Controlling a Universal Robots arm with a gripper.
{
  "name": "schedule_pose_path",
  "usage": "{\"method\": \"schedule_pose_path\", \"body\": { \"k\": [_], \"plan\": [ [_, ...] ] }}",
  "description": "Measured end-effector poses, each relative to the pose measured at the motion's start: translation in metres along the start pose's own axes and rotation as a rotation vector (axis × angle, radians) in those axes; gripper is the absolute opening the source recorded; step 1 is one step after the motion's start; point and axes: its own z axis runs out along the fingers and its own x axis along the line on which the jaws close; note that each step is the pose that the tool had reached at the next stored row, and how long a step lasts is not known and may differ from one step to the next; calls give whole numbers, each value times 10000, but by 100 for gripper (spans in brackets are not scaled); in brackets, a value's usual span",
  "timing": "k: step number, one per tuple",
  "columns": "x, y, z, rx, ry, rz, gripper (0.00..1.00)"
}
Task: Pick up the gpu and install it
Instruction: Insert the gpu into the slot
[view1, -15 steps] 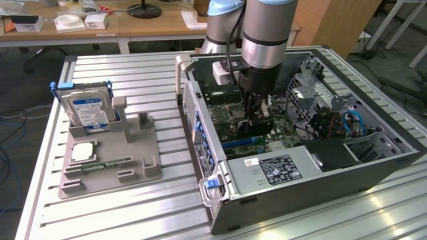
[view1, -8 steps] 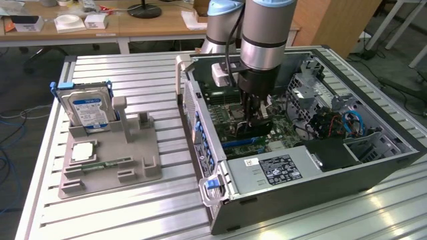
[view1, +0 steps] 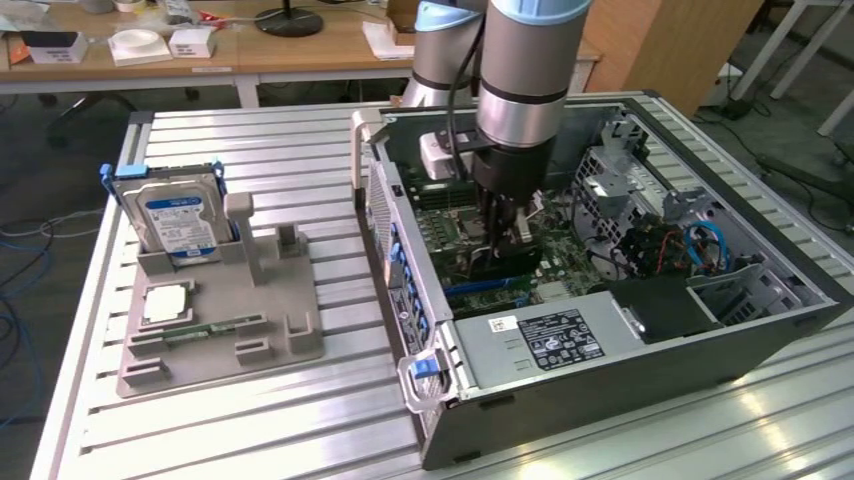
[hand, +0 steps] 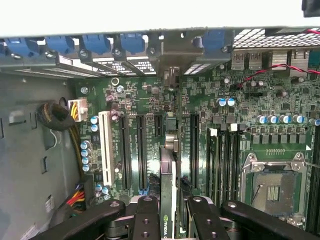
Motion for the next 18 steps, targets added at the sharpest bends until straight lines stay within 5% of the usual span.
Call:
{"method": "schedule_pose_path", "body": {
  "k": [18],
  "plan": [
    [-22,21,61,13,0,3,26]
  ]
}}
